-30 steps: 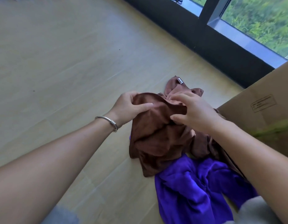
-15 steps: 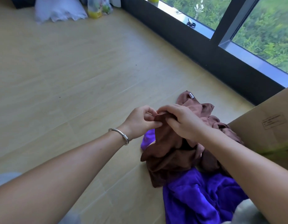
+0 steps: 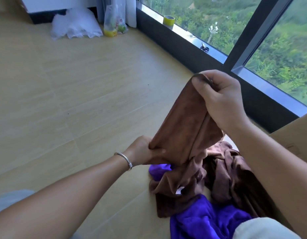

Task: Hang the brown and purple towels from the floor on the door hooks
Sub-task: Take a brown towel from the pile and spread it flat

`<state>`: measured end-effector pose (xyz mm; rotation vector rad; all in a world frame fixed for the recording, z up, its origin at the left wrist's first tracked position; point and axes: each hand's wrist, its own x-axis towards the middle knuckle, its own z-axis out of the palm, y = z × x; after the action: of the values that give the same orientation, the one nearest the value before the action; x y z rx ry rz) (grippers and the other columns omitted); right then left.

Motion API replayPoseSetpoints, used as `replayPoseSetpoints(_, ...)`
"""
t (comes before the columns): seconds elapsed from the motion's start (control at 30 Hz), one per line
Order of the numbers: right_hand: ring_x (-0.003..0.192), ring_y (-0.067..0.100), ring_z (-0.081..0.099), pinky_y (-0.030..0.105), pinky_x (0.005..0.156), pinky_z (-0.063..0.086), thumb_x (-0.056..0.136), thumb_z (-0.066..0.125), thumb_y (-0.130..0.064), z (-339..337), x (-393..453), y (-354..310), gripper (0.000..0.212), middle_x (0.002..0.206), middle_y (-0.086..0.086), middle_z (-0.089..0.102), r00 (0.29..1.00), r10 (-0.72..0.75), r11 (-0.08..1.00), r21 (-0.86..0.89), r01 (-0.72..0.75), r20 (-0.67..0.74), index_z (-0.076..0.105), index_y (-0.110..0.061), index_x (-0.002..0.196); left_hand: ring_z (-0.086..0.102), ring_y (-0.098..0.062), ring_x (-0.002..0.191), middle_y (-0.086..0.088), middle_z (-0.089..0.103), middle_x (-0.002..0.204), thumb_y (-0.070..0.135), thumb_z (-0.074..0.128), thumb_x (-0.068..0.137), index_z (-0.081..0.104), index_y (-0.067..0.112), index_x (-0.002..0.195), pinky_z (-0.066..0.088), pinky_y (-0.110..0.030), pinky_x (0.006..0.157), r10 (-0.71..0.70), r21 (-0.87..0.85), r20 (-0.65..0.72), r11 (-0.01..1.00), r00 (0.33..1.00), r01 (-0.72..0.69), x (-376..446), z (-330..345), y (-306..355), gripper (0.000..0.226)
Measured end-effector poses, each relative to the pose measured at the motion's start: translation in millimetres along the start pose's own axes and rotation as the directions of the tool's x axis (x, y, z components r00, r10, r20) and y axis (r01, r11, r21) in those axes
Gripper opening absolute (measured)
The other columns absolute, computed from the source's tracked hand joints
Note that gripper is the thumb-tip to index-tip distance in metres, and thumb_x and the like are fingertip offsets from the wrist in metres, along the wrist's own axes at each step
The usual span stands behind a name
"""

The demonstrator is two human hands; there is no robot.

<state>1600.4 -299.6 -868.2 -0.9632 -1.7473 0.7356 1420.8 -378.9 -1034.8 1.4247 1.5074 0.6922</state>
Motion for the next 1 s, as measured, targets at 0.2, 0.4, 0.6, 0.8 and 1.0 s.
replayPoseSetpoints(0.2, 0.067, 0.003, 0.057, 0.026, 0.066, 0.046, 0.085, 0.066, -0.033, -3.5, 72.2, -19.6, 0.011, 0.070, -0.014, 0.063, 0.991, 0.096, 0.994, -0.047, -0.101, -0.093, 0.072, -0.026, 0.080, 0.049, -0.008, 0.057, 0.010, 0.058, 0.059, 0.016, 0.077, 0.078, 0.069, 0.015, 0.073, 0.038, -0.024, 0.056, -0.016, 0.142, -0.182, 0.989, 0.983, 0.042, -21.9, -122.3, 1.9, 0.010)
replayPoseSetpoints(0.4, 0.064, 0.008, 0.060, 0.036, 0.065, 0.051, 0.083, 0.067, -0.039, 18.1, 133.7, -72.5, 0.011, 0.068, -0.012, 0.068, 0.969, 0.241, 0.970, -0.002, -0.241, -0.050, 0.073, -0.034, 0.076, 0.059, -0.001, 0.059, 0.012, 0.070, 0.065, 0.019, 0.084, 0.070, 0.072, 0.026, 0.069, 0.044, -0.013, 0.060, -0.059, 0.072, -0.497, 0.991, 0.866, 0.108, -72.0, -264.5, 72.6, 0.015)
replayPoseSetpoints(0.6, 0.077, 0.008, 0.066, 0.033, 0.077, 0.055, 0.084, 0.065, -0.035, 44.1, 200.4, -160.1, 0.010, 0.079, -0.012, 0.071, 0.952, 0.297, 0.954, -0.069, -0.292, 0.080, 0.073, -0.029, 0.086, 0.064, -0.016, 0.076, 0.004, 0.072, 0.078, 0.023, 0.076, 0.080, 0.074, 0.025, 0.079, 0.046, -0.026, 0.073, -0.079, 0.122, -0.601, 0.974, 0.795, 0.189, -128.0, -393.5, 162.2, 0.003)
replayPoseSetpoints(0.8, 0.068, -0.004, 0.060, 0.011, 0.061, 0.045, 0.086, 0.065, -0.030, 79.1, 247.0, -245.8, 0.006, 0.078, -0.013, 0.069, 0.930, 0.324, 0.945, -0.097, -0.311, 0.174, 0.071, -0.030, 0.083, 0.060, -0.004, 0.067, 0.007, 0.070, 0.076, 0.021, 0.081, 0.074, 0.074, 0.024, 0.079, 0.043, -0.011, 0.064, -0.066, 0.068, -0.765, 0.981, 0.640, 0.182, -178.6, -485.0, 229.6, 0.009)
replayPoseSetpoints(1.0, 0.057, -0.003, 0.056, 0.012, 0.053, 0.042, 0.087, 0.067, -0.023, 108.5, 236.6, -285.2, 0.013, 0.073, -0.011, 0.070, 0.891, 0.371, 0.928, -0.065, -0.368, 0.261, 0.072, -0.030, 0.077, 0.053, 0.005, 0.052, 0.022, 0.063, 0.057, 0.021, 0.082, 0.071, 0.071, 0.033, 0.069, 0.035, -0.003, 0.052, -0.082, 0.047, -0.803, 0.979, 0.590, 0.200, -235.2, -512.8, 236.0, 0.017)
